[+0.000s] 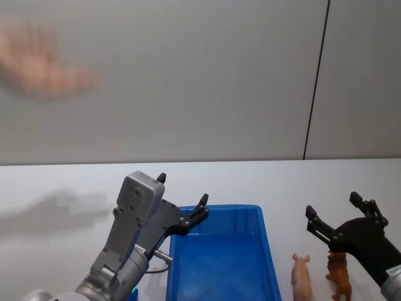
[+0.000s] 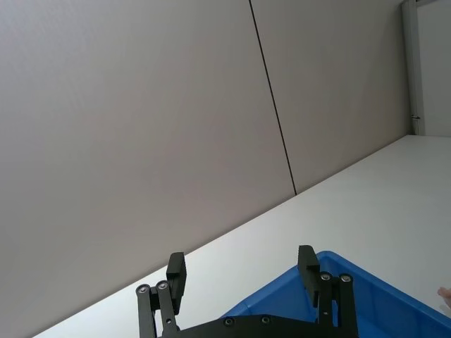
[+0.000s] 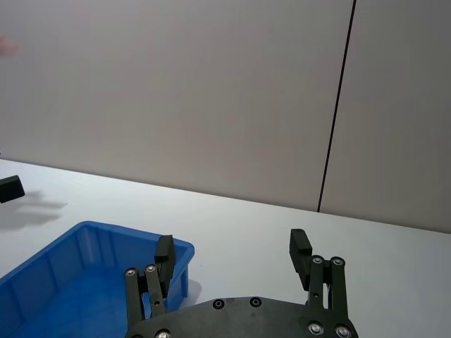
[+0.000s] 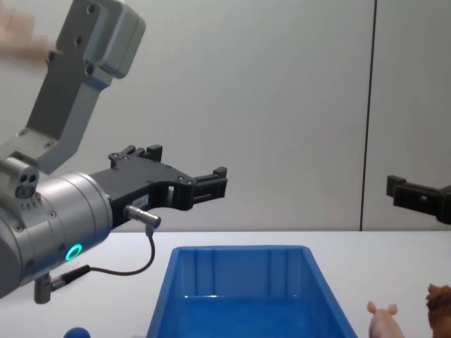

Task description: Pick up the two dolls from the table and place them into the box.

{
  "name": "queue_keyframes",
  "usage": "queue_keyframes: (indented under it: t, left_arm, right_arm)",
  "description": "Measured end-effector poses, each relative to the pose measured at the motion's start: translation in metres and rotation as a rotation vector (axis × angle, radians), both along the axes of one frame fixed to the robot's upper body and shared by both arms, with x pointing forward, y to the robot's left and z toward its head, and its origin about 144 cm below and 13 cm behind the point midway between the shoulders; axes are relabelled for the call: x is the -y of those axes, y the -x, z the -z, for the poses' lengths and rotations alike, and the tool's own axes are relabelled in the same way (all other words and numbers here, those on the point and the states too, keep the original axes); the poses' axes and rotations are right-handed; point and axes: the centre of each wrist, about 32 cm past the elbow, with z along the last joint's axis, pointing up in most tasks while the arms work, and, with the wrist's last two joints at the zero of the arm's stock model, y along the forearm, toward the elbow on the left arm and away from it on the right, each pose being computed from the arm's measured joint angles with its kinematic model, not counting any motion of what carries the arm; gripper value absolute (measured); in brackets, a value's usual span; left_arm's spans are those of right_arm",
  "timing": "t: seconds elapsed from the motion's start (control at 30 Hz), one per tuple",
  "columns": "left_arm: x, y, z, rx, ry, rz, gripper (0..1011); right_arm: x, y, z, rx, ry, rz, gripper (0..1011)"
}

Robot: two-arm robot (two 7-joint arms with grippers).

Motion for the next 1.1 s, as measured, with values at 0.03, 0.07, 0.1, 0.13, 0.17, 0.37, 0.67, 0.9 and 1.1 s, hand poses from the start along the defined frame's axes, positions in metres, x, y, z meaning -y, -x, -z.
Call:
queue_keyframes:
  t: [0.03, 0.07, 0.1, 0.13, 0.17, 0.37, 0.67, 0.9, 1.1]
  left_arm:
    - [0.0000, 0.0000, 0.0000, 0.000, 0.000, 0.000, 1003]
    - [0.0000, 0.0000, 0.0000, 0.000, 0.000, 0.000, 1003]
    - [0.0000, 0.0000, 0.0000, 0.000, 0.000, 0.000, 1003]
    - [0.0000, 0.0000, 0.0000, 0.000, 0.000, 0.000, 1003]
    - [0.0000, 0.0000, 0.0000, 0.000, 0.000, 0.000, 1003]
    - [0.0000, 0.0000, 0.0000, 0.000, 0.000, 0.000, 1003]
    - [0.0000, 0.0000, 0.0000, 0.000, 0.000, 0.000, 1003]
    - [0.0000, 0.0000, 0.0000, 0.000, 0.000, 0.000, 1003]
    - [0.0000, 0.0000, 0.0000, 0.000, 0.000, 0.000, 1003]
  right_arm:
    - [0.0000, 0.0000, 0.0000, 0.000, 0.000, 0.000, 1001]
    - [0.0000, 0.0000, 0.0000, 0.000, 0.000, 0.000, 1001]
    - [0.0000, 0.0000, 0.0000, 0.000, 0.000, 0.000, 1001]
    - [0.0000, 0.0000, 0.0000, 0.000, 0.000, 0.000, 1001]
    - [0.0000, 0.0000, 0.0000, 0.000, 0.000, 0.000, 1001]
    - [0.0000, 0.0000, 0.0000, 0.000, 0.000, 0.000, 1001]
    - [0.0000, 0.0000, 0.0000, 0.000, 0.000, 0.000, 1001]
    - [0.0000, 0.0000, 0.0000, 0.000, 0.000, 0.000, 1001]
    - [0.0000, 0.0000, 0.0000, 0.000, 0.000, 0.000, 1001]
